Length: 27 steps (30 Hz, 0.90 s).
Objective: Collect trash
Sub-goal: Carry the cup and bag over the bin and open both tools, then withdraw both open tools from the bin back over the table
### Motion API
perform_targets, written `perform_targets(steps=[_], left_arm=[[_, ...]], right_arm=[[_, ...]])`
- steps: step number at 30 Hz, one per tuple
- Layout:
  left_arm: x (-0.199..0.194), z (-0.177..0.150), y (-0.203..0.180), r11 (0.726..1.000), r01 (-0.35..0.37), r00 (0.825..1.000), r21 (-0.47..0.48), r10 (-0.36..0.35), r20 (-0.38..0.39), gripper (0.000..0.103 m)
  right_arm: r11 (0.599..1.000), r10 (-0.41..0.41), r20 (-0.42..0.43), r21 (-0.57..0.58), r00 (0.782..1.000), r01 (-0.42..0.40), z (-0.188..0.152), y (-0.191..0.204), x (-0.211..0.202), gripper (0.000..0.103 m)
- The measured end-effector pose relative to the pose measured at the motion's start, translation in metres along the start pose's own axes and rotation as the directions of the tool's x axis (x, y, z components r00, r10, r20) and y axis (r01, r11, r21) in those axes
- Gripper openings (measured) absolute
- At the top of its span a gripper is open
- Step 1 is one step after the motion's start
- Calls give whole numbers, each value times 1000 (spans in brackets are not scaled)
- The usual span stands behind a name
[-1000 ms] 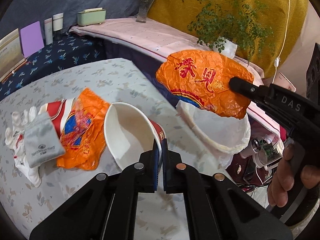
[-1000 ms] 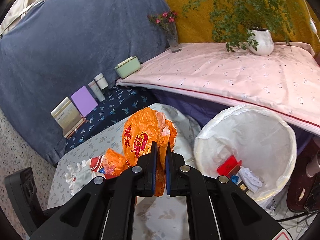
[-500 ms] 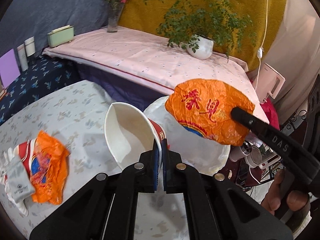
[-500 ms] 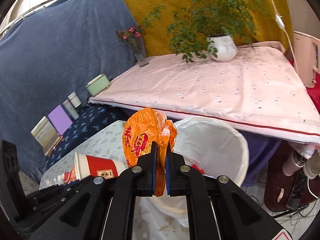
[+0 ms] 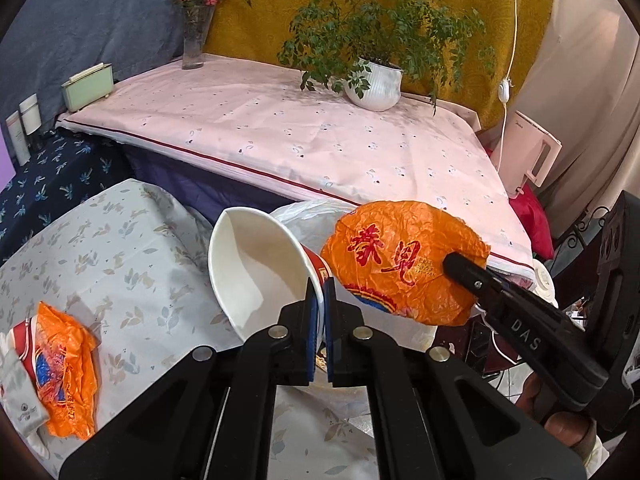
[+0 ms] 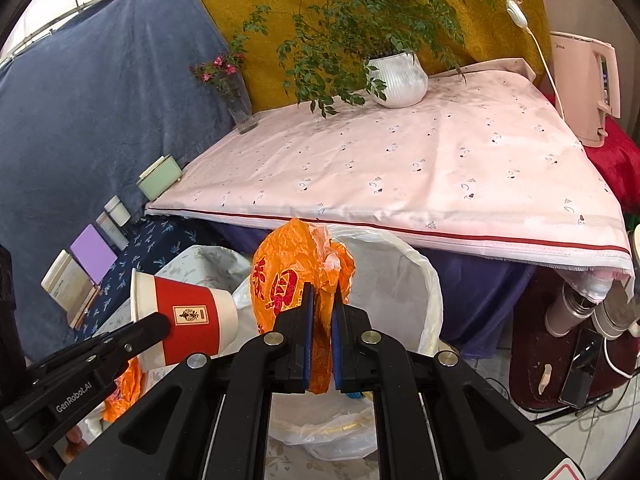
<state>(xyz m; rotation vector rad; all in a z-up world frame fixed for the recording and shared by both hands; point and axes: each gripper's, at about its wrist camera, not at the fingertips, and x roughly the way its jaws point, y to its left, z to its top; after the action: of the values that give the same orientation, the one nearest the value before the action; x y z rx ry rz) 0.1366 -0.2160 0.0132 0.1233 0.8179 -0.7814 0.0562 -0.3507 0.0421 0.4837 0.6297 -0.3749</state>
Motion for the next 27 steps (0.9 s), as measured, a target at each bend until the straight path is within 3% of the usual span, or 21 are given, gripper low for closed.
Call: perform_targets(steps=[3,7,13,23,27], left_arm=[[2,2,-1,1000,-4,1000,-7,4,7,6],[0,4,3,999,-32,999,-30,32,31,41],[-6,4,11,997,-59,997,-58,62,51,56],[-22,-2,27,991,-92,993,-99,99,67,59],[-30,-6,37,986,-116,989,-120,126,77,68]], right_arm=[[1000,-5,-4,-1,1000,5,0,1,4,14],[1000,-10,6,-8,1000,10,0,5,3,26],[999,-25,22,-19,999,26,3,12,-2,52],[992,-74,40,-99,996,78,5,39,-15,75],[990,-80,45,-110,996,84,3,45,-19,83]])
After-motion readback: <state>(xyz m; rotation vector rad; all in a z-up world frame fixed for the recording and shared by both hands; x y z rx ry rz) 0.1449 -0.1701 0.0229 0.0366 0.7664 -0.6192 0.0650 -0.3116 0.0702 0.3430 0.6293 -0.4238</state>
